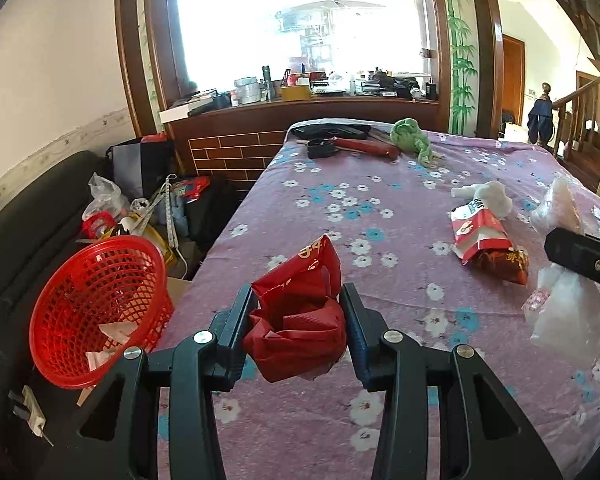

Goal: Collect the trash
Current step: 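Carry the red packet and white bag to the basket and open both grippers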

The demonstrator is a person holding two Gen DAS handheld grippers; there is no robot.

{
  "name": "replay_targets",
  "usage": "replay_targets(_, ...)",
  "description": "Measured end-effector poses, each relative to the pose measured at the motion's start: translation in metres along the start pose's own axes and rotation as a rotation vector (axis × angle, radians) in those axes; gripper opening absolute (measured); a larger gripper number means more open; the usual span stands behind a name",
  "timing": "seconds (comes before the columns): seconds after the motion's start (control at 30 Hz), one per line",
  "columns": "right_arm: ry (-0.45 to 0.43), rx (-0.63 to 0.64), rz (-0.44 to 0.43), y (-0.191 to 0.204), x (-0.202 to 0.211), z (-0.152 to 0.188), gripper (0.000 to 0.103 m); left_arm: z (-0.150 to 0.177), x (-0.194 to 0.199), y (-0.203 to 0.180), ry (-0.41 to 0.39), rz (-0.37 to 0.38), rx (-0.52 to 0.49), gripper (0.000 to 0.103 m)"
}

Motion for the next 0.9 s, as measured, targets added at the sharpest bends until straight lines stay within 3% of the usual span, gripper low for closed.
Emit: replay_targets(0.9, 0.100, 0.058, -0.077, 0.054, -0.045, 0.000, 0.031, 0.010, 0.000, 0.055, 0.012, -0.041, 0.069, 0.041)
Point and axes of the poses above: each gripper's, at about its wrist camera, not at the fingertips, and x roughly against the way its jaws point, y to its left, z to its underside, the point moved 2 cm from there along -x, roughly the way its jaws point, and after that the axes turned 3 degrees about -z, right-handed, at the moved point
